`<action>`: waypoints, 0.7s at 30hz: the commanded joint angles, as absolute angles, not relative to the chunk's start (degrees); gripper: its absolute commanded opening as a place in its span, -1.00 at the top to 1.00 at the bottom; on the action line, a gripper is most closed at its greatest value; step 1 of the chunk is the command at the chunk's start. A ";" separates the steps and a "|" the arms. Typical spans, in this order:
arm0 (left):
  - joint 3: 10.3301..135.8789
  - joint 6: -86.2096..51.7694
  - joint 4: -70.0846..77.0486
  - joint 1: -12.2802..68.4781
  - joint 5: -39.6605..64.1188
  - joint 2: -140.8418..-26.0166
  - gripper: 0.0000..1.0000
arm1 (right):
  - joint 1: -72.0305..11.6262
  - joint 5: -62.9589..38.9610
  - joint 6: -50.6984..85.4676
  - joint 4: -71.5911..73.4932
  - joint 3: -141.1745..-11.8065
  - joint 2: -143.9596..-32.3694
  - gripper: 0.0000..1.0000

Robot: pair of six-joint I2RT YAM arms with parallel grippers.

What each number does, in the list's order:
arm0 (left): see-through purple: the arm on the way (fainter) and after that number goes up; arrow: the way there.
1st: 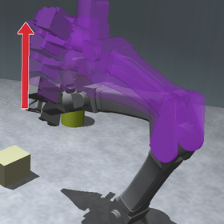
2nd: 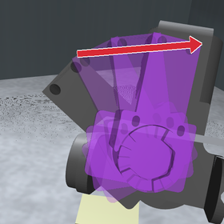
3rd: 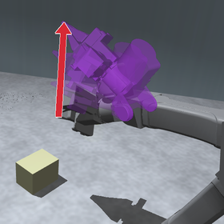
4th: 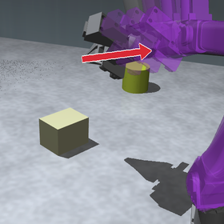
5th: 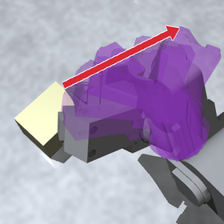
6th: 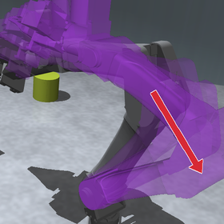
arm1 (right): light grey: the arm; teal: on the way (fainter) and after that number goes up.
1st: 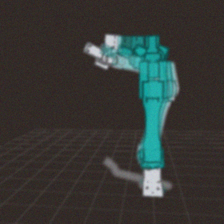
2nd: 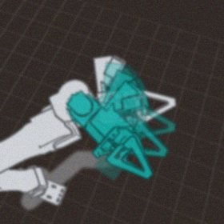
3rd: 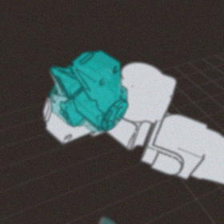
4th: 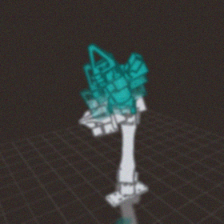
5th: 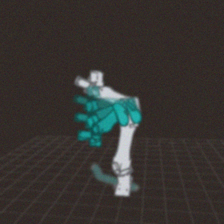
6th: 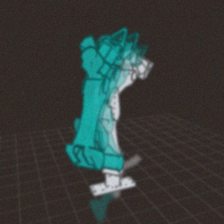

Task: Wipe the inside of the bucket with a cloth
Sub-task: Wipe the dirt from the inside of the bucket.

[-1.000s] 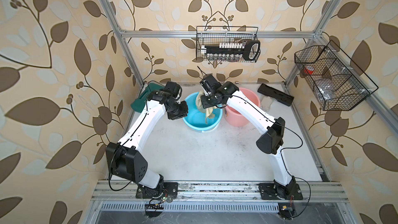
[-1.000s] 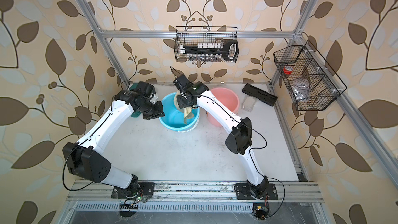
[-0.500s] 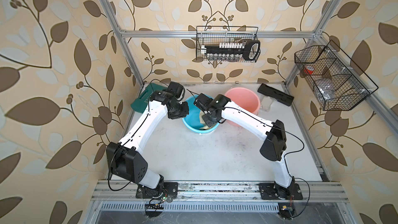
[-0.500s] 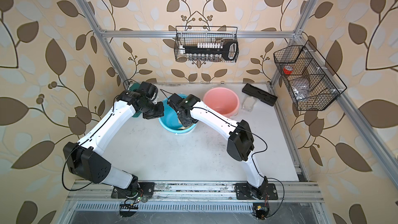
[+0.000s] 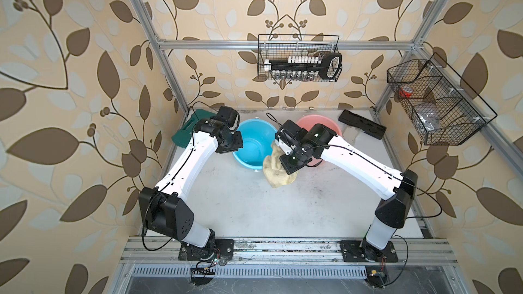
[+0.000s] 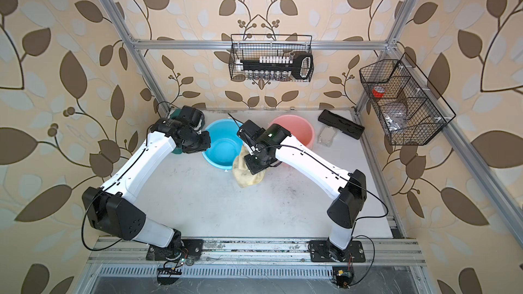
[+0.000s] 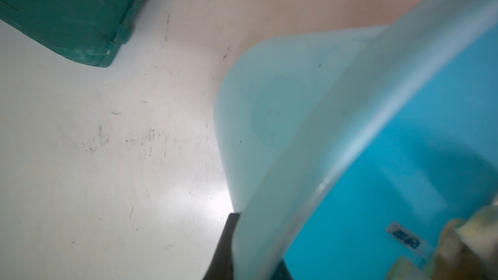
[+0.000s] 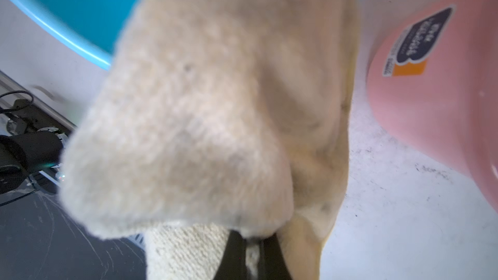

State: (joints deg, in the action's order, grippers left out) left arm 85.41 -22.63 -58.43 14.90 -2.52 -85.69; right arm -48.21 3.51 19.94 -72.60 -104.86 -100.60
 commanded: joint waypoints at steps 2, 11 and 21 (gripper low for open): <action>87.25 -23.43 -55.81 14.77 -5.27 -83.07 1.00 | -47.47 18.05 21.88 -77.64 -105.06 -96.81 1.00; 86.68 -23.31 -55.28 14.79 -1.21 -83.34 1.00 | -47.28 1.40 15.96 -58.10 -110.01 -97.52 1.00; 85.98 -22.49 -56.46 14.77 3.68 -83.06 1.00 | -45.04 -2.40 16.68 -57.48 -134.25 -120.83 1.00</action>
